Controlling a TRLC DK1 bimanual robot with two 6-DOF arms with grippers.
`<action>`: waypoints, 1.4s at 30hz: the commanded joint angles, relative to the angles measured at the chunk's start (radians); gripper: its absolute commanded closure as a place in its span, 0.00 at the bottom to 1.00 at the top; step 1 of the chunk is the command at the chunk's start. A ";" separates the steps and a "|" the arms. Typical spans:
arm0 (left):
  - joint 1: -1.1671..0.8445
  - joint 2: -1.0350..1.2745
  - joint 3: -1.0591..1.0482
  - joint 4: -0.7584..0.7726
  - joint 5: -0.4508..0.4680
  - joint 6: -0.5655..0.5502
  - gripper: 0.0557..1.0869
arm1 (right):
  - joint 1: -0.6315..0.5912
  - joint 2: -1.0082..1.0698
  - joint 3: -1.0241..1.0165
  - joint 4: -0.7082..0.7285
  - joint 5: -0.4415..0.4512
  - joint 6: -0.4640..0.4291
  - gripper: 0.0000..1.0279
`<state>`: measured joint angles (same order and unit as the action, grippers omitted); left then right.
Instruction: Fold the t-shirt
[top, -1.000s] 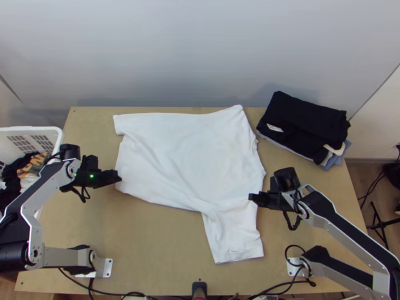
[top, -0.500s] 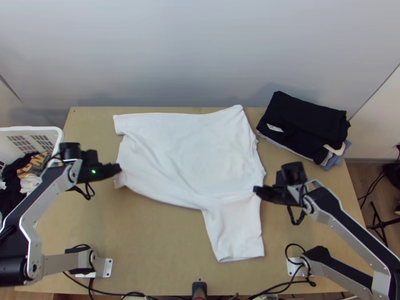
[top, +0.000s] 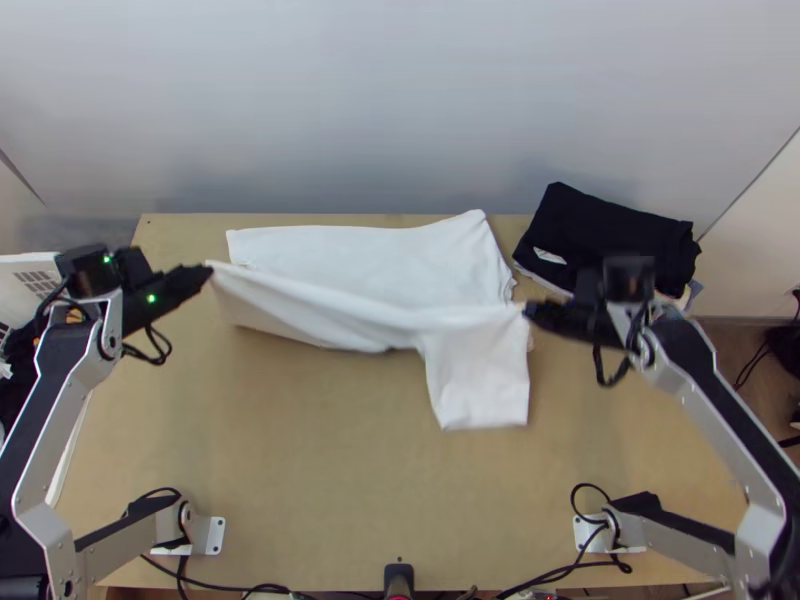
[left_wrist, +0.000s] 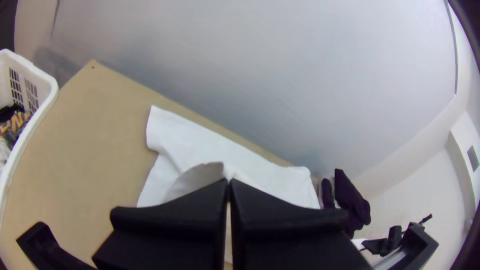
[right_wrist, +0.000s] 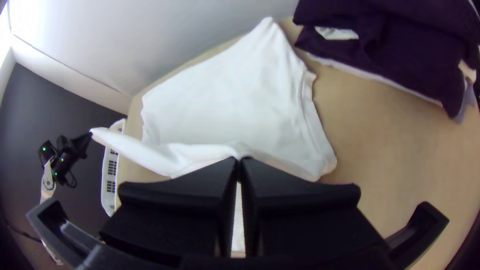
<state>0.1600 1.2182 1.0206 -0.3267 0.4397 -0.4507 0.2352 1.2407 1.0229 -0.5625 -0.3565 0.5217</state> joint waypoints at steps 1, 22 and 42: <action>-0.076 0.087 0.122 0.121 -0.104 -0.088 0.97 | -0.051 0.246 0.345 0.024 -0.004 -0.009 0.97; 0.139 -0.381 0.473 0.014 -0.177 -0.089 0.97 | -0.106 -0.216 0.852 -0.297 0.044 -0.132 0.97; 0.309 -0.602 0.704 -0.008 -0.256 -0.134 0.97 | -0.020 -0.442 1.134 -0.206 0.251 -0.154 0.97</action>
<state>0.4694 0.6769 1.6875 -0.3500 0.2234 -0.5659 0.1600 0.8036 2.0380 -0.8417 -0.1871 0.3473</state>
